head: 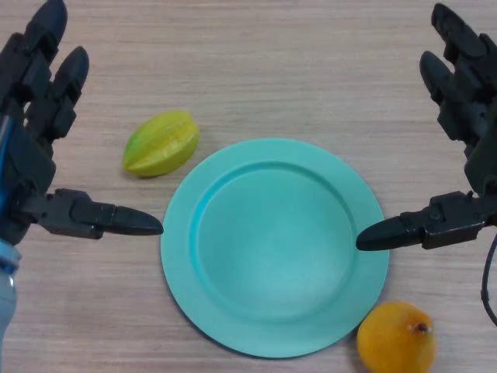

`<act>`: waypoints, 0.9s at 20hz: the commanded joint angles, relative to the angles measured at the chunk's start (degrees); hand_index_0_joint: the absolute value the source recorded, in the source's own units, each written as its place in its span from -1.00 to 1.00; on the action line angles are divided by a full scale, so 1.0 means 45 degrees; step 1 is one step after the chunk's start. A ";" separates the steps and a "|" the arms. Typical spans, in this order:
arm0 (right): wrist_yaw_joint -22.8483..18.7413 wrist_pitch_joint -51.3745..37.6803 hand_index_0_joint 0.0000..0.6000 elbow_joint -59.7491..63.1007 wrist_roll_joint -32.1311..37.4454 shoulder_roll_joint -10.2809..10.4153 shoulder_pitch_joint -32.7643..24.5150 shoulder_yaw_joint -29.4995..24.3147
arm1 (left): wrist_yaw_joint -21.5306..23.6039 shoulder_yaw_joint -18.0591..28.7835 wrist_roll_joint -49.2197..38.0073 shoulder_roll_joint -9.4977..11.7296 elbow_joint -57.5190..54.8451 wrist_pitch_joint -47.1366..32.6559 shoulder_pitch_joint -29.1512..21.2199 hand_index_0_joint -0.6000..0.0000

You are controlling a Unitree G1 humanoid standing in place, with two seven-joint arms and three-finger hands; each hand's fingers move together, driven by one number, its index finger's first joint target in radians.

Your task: Pick up the yellow starfruit and place it on the plate

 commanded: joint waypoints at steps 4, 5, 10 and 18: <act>-0.0419 -0.1922 -1.00 -0.0584 0.0395 -0.0193 -0.0448 -0.0324 | -0.0227 0.0792 -0.0268 0.0417 -0.0840 -0.1331 -0.0291 1.00; -0.0386 -0.1963 -1.00 -0.0545 0.0345 -0.0213 -0.0399 -0.0271 | -0.0181 0.0772 -0.0247 0.0441 -0.0800 -0.1315 -0.0352 1.00; -0.0247 -0.1774 -1.00 -0.0680 0.0470 -0.0293 -0.0298 -0.0477 | -0.0057 0.0512 0.0178 0.0500 -0.0133 -0.1271 -0.0615 1.00; -0.0447 -0.1491 -1.00 -0.1044 0.0690 -0.0420 -0.0227 -0.0907 | 0.1054 -0.0763 0.2257 0.0734 0.4040 -0.3173 -0.3165 1.00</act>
